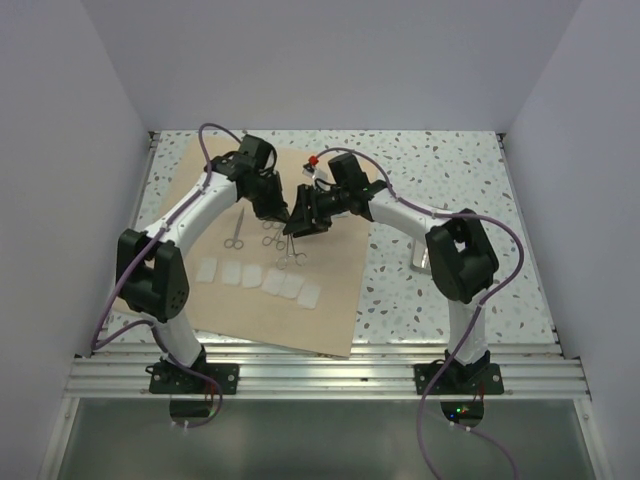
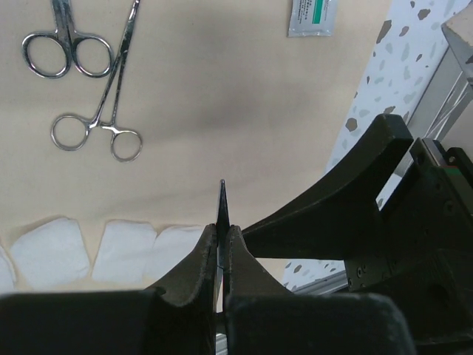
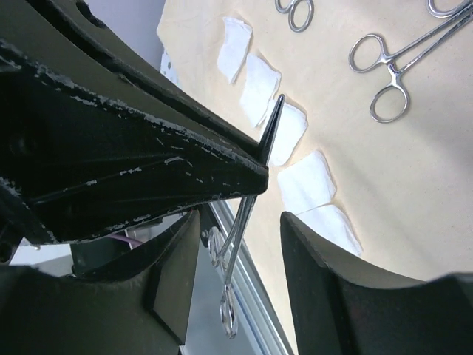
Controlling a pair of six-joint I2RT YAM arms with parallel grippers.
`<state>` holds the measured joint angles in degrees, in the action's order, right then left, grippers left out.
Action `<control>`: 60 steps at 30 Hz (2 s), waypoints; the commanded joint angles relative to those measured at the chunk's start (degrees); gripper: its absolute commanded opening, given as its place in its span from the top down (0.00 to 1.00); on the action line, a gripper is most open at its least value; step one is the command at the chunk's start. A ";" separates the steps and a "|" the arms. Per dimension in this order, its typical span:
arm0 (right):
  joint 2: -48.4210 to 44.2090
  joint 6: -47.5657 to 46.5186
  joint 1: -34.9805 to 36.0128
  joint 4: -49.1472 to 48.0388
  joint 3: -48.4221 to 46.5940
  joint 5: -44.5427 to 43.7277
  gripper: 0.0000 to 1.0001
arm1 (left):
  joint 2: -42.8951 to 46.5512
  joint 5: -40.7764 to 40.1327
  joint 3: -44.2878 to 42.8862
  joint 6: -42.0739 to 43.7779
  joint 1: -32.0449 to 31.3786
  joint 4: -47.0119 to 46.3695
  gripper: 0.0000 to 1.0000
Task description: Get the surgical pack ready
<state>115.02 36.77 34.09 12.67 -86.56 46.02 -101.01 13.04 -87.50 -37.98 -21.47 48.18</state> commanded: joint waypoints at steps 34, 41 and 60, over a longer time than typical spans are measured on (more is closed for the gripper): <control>-18.88 -21.03 -38.92 29.16 14.24 -17.88 1.00 | -3.23 -2.66 0.49 13.19 6.80 -9.25 0.36; -11.41 -25.95 -42.34 31.18 9.58 -22.72 1.00 | -3.05 -3.63 2.25 15.12 6.80 -11.18 0.35; -11.05 -27.11 -45.77 35.49 3.78 -25.09 1.00 | -10.61 -0.21 -3.02 16.09 7.94 -9.34 0.35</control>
<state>106.89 11.00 -11.53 45.82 -78.96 24.91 -111.02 10.96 -87.96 -22.94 -14.04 39.53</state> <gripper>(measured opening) 0.036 0.646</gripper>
